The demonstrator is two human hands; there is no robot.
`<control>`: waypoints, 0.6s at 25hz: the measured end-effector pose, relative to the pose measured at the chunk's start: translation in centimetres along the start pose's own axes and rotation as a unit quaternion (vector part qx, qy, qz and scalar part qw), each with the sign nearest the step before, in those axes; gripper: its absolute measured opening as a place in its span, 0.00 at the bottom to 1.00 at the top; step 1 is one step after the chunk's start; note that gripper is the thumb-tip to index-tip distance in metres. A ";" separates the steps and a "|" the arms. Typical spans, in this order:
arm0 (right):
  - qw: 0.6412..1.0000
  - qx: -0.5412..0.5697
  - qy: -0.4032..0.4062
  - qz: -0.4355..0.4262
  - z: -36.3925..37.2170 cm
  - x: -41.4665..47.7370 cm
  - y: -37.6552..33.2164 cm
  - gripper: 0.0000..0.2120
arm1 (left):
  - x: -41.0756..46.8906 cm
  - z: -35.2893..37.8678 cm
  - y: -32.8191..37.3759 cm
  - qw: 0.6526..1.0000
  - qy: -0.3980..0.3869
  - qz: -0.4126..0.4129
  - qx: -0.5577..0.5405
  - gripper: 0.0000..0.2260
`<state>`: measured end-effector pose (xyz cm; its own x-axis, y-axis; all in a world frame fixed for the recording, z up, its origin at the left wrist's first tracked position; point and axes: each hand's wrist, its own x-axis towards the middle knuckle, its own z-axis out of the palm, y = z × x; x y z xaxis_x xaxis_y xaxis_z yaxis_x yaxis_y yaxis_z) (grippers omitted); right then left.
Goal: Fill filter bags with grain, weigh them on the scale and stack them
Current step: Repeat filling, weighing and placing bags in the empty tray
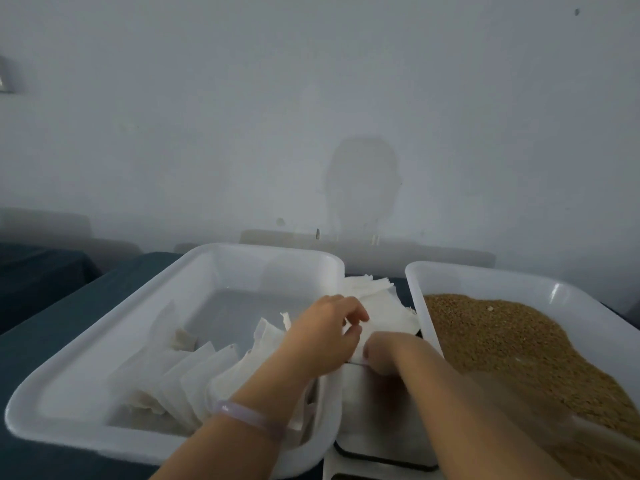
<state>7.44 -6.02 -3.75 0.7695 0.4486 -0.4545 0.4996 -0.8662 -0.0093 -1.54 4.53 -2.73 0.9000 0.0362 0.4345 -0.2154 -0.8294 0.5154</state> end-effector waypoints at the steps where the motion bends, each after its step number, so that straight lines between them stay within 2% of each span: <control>1: 1.000 -0.009 -0.006 0.004 0.1 0.6 0.2 0.16 | 0.1 0.1 -0.1 1.000 0.000 0.003 0.002 0.07; 4: 1.000 0.001 0.000 0.019 0.8 2.0 0.5 0.17 | 0.4 0.3 -0.4 1.000 0.018 0.008 0.001 0.07; 6: 0.999 0.010 0.035 0.031 1.0 2.3 0.5 0.17 | 0.4 0.4 -0.4 1.000 0.022 0.010 0.001 0.07; 12: 0.961 0.067 0.264 0.047 -0.1 1.1 0.6 0.11 | 0.5 0.4 -0.4 1.000 0.023 0.001 -0.005 0.07; 15: 0.920 0.155 0.358 0.038 -2.1 -1.0 1.6 0.09 | 0.3 0.2 -0.1 1.000 0.021 -0.011 -0.007 0.07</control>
<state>8.36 -7.35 -1.43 0.9179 0.3171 0.2384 0.3808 -0.8728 -0.3052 -1.16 4.45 -2.81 0.8878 0.0789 0.4534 -0.2005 -0.8204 0.5355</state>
